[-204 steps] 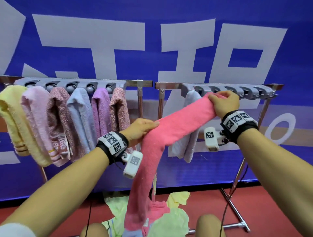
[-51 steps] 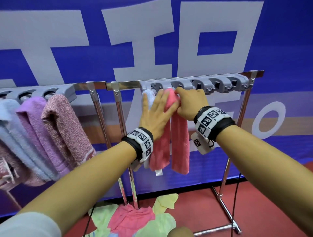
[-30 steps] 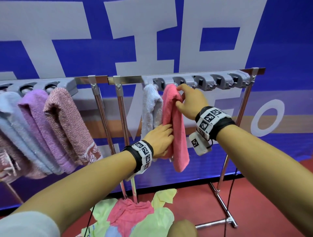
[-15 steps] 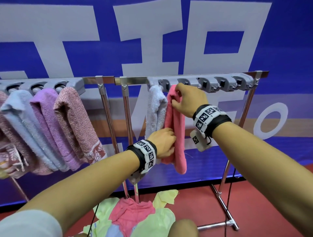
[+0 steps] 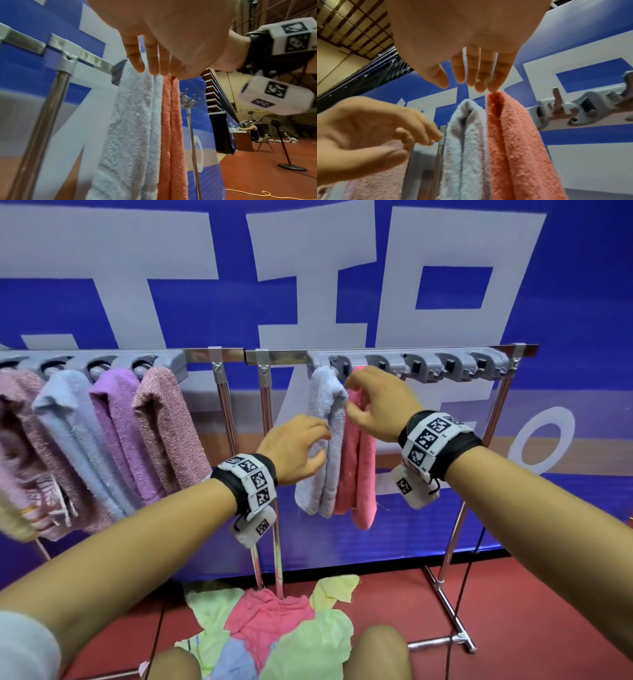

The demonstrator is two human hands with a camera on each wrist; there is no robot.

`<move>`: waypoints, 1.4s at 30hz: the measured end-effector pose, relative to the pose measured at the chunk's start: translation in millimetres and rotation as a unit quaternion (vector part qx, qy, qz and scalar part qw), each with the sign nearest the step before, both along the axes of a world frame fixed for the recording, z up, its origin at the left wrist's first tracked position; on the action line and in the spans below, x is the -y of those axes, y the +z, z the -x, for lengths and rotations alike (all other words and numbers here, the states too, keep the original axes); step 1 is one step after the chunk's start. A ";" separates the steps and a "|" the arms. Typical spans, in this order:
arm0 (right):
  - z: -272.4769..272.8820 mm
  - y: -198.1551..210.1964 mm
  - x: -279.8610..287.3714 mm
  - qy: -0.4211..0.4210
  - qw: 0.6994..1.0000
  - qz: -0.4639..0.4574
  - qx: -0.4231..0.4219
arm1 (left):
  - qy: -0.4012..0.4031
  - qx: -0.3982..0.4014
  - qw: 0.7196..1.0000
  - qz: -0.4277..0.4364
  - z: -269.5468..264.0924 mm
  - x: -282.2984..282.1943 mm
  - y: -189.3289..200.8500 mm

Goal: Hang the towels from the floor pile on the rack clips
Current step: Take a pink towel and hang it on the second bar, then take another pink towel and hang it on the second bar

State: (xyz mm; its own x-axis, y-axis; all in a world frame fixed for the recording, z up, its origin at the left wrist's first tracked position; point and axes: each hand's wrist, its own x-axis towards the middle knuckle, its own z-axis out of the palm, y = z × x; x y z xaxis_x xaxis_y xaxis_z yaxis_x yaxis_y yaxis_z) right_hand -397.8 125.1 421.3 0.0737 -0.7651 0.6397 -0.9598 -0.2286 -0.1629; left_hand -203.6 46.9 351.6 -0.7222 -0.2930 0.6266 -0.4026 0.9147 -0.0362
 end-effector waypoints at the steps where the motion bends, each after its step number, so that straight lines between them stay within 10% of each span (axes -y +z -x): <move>1: -7.2 -1.8 -1.3 0.013 1.000 -0.022 -0.010 | 0.023 0.004 1.000 -0.006 -9.4 0.0 2.6; 12: -95.6 -45.6 -4.1 0.022 0.973 -0.207 -0.096 | 0.247 0.143 0.951 -0.120 -111.5 -7.0 -17.3; 26: -171.6 -143.6 34.6 0.032 0.932 -0.342 -0.118 | 0.266 0.152 0.909 -0.284 -192.5 17.5 -128.3; 32: -183.7 -219.7 57.9 0.037 0.900 -0.425 -0.092 | 0.249 0.043 0.884 -0.392 -200.5 43.9 -180.5; 42: -191.9 -355.4 114.3 0.050 0.840 -0.538 -0.052 | 0.269 0.078 0.858 -0.430 -190.0 71.7 -297.1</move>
